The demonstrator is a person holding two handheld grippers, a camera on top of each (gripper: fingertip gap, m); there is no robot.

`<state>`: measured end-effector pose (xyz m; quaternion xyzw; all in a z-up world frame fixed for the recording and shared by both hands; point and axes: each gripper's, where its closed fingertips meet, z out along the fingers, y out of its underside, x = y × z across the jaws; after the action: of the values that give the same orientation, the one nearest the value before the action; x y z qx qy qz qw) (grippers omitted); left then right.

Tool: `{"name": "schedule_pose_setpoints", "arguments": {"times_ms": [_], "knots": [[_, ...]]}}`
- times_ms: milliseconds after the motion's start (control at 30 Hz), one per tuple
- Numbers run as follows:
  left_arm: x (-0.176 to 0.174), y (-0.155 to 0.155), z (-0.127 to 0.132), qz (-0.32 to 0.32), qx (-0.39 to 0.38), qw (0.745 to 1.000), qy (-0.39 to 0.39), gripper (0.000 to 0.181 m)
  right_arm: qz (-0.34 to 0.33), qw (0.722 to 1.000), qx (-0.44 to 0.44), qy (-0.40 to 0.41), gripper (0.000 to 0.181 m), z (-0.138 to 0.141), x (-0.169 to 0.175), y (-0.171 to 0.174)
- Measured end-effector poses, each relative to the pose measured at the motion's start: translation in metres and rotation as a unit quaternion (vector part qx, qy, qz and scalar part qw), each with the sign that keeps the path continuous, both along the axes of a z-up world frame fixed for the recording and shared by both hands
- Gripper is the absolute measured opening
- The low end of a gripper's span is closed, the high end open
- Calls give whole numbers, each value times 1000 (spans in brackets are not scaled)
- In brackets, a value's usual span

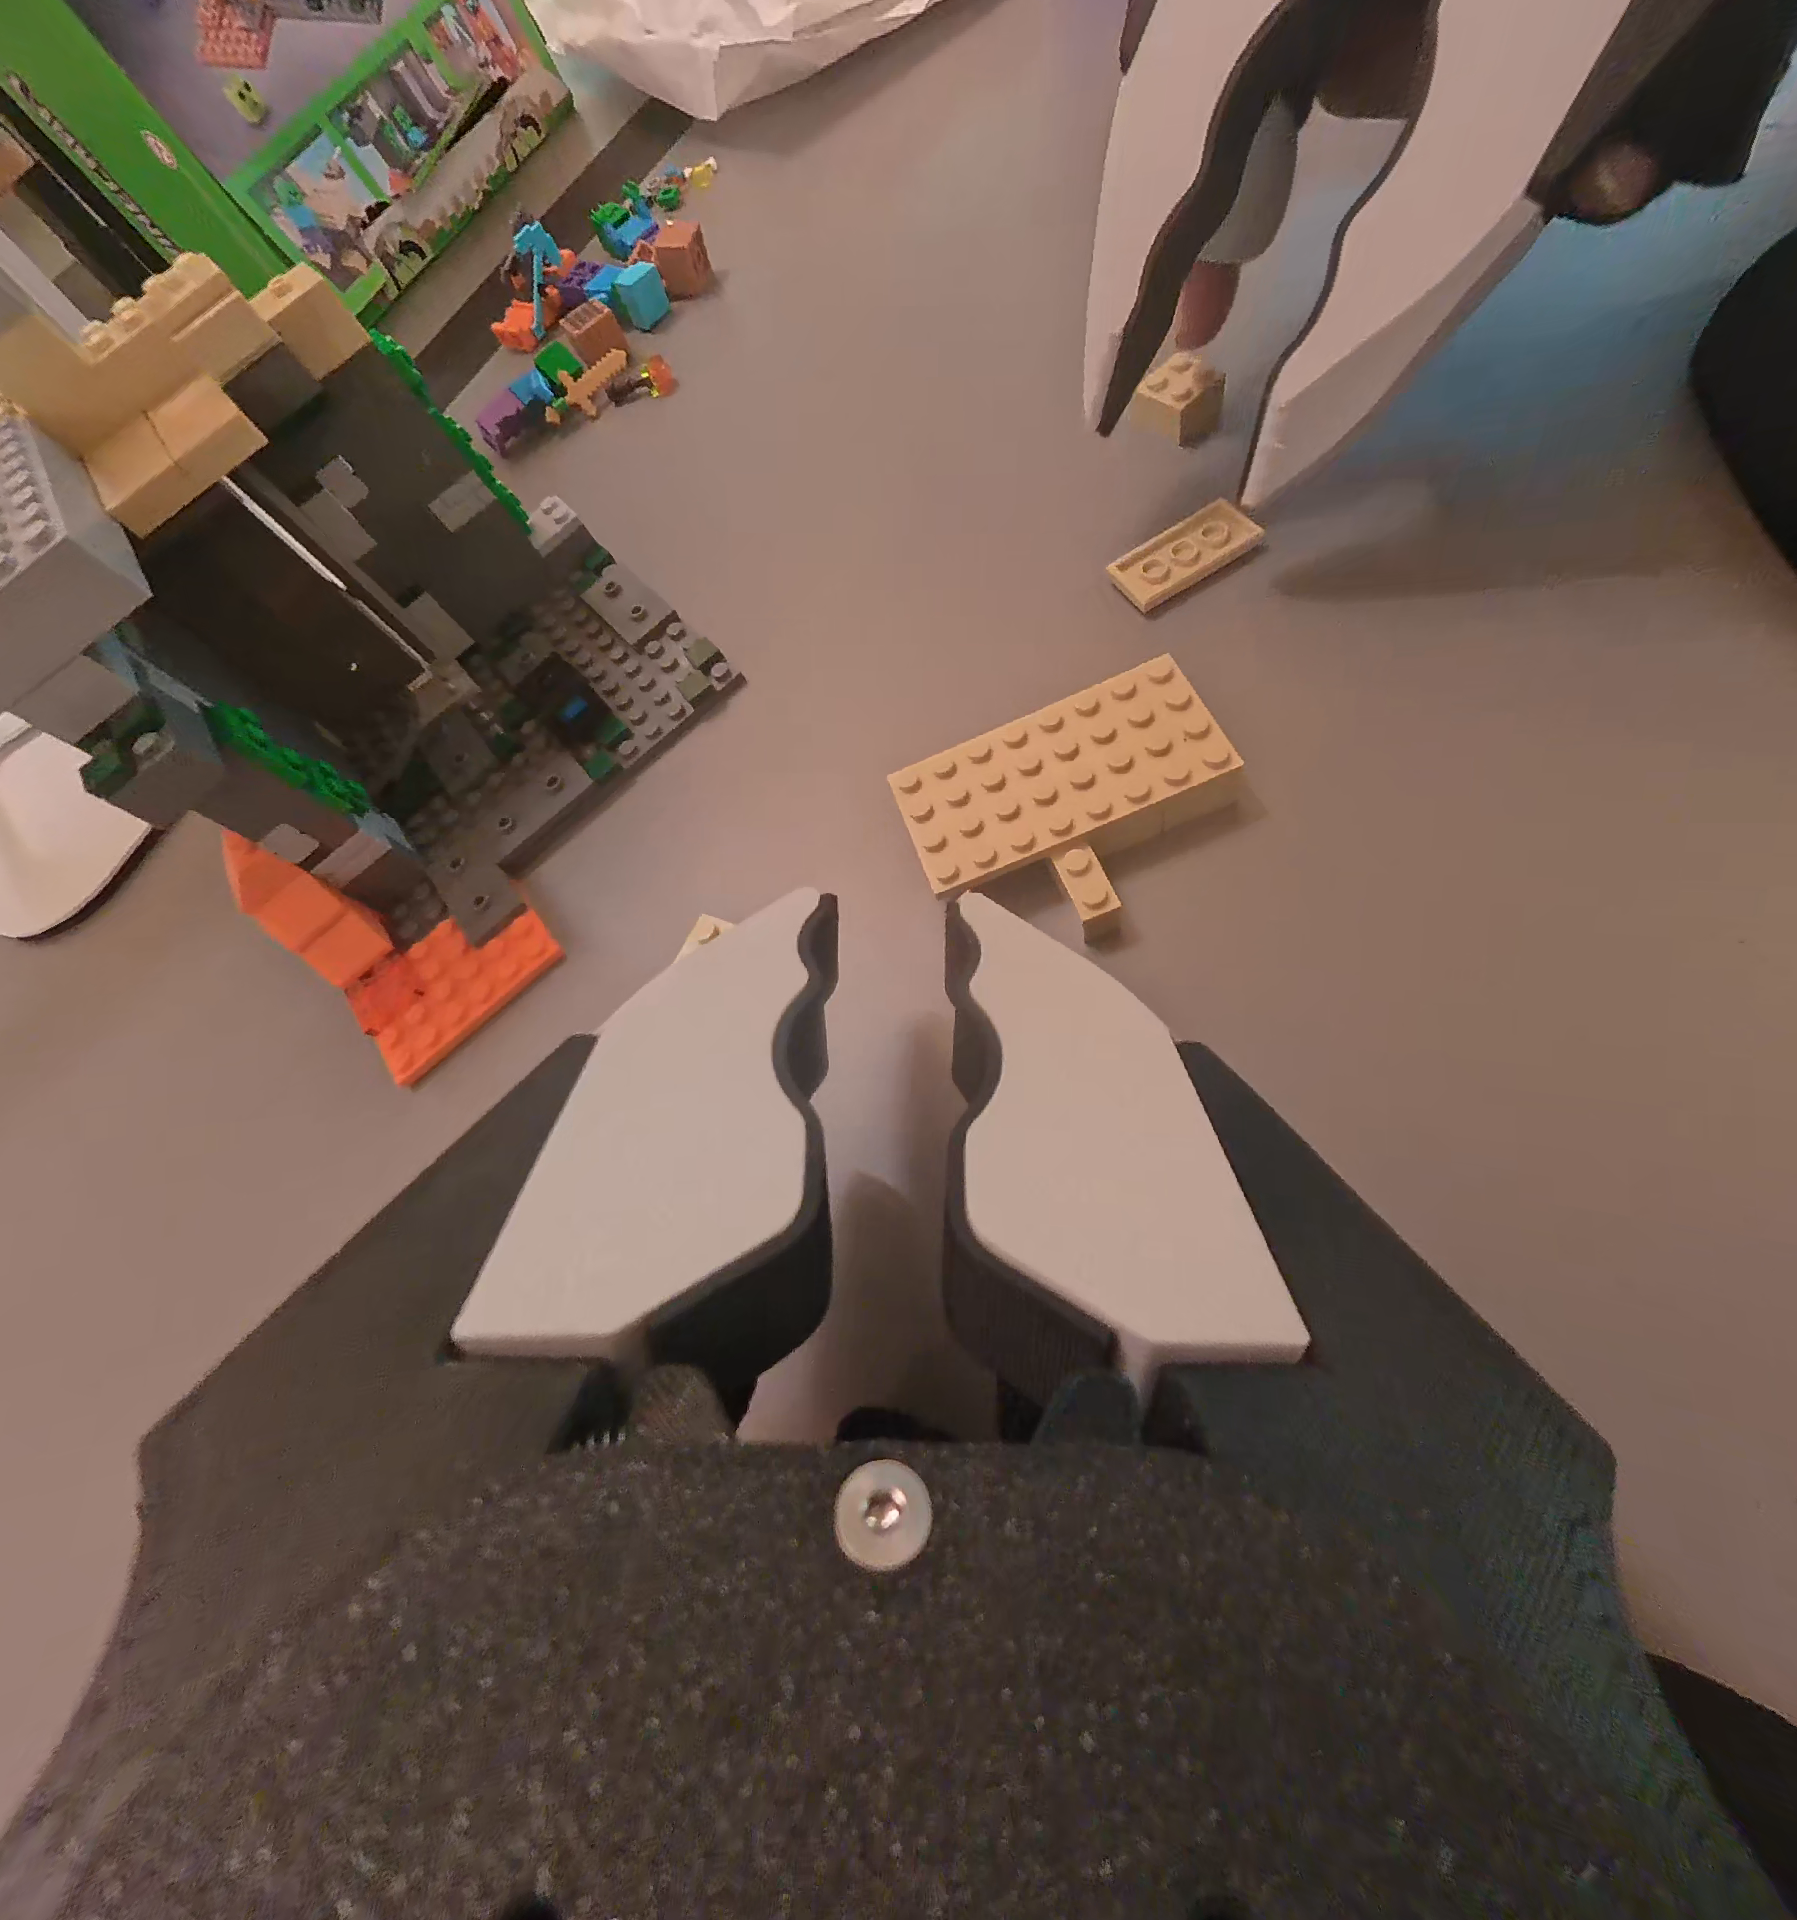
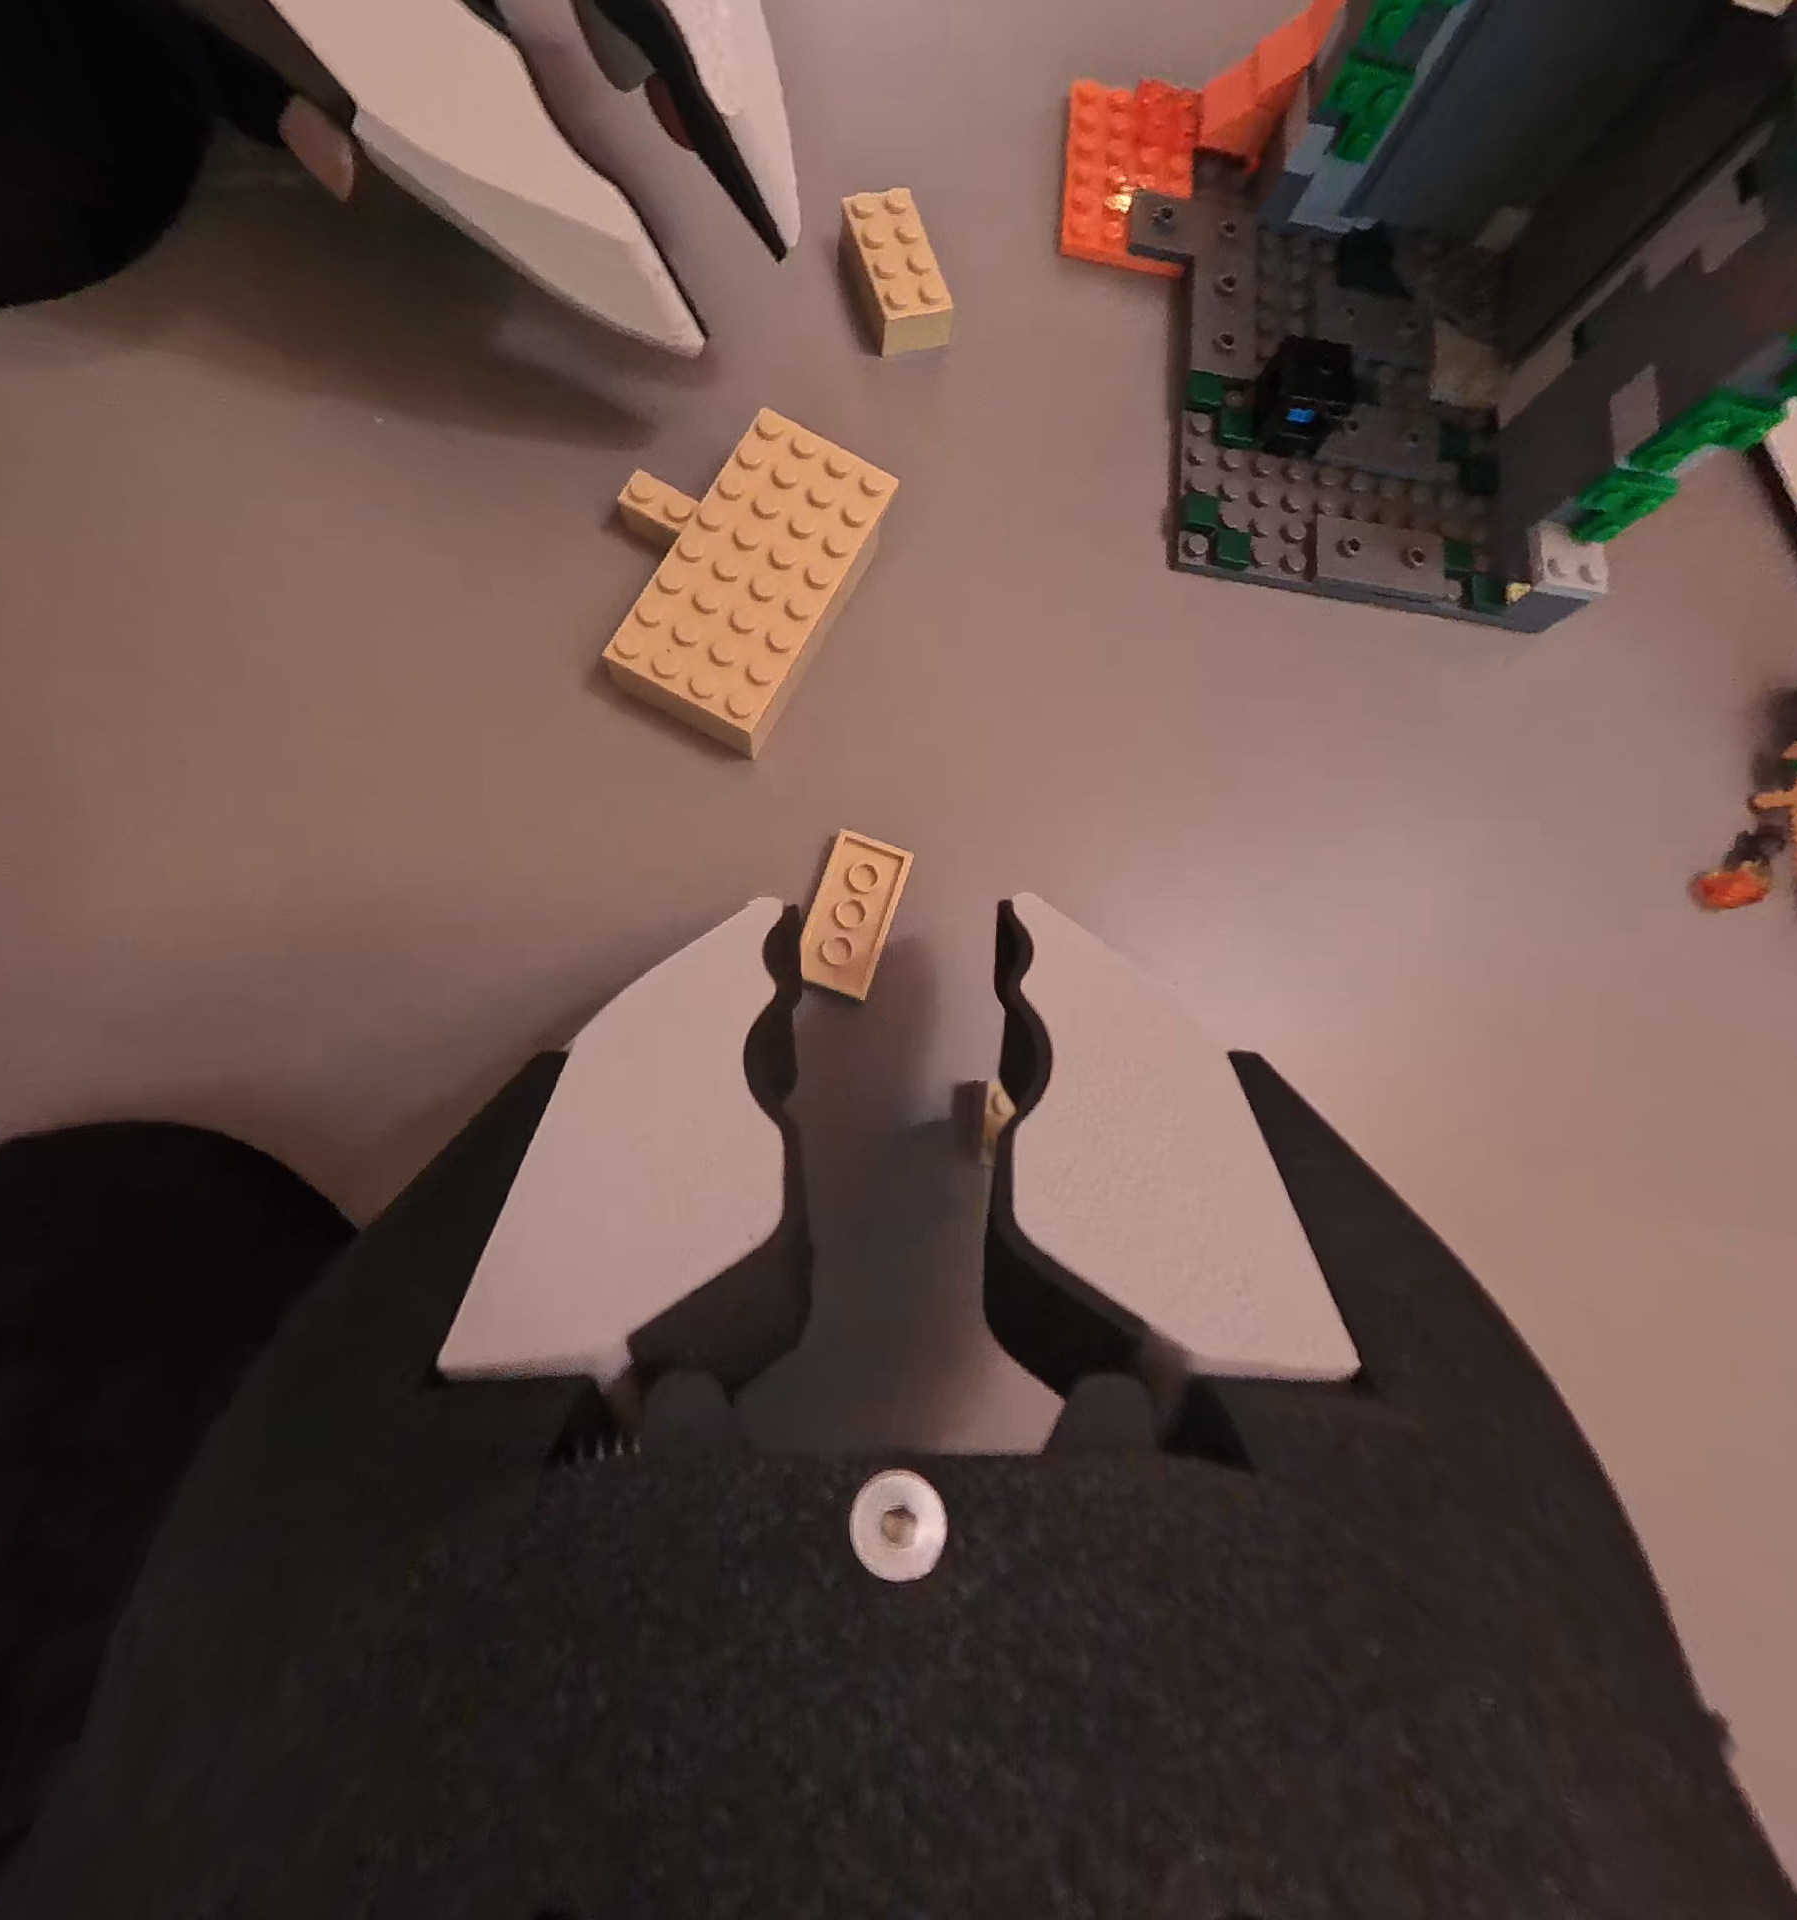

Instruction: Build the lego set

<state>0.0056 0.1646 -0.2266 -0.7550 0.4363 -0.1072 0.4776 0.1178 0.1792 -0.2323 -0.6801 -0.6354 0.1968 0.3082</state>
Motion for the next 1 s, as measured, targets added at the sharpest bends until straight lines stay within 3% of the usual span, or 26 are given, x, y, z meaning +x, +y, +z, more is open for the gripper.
{"name": "schedule_pose_setpoints", "arguments": {"times_ms": [33, 267, 633, 1000], "knots": [[0, 0, 0, 1, 0, 1000, 0, 19, 16, 1000, 5, -3, 37, 1, 1, 0], [-6, 0, 1, 11, 2, 1000, -2, 19, 80, 995, -21, -62, 41, -9, 7, 4], [-7, -1, 0, 11, 8, 1000, 9, 19, 64, 993, -25, -95, 39, -16, 7, 2], [-8, -2, -1, 11, 8, 1000, 14, 18, 61, 993, -10, -96, 13, -18, 9, -2]]}}
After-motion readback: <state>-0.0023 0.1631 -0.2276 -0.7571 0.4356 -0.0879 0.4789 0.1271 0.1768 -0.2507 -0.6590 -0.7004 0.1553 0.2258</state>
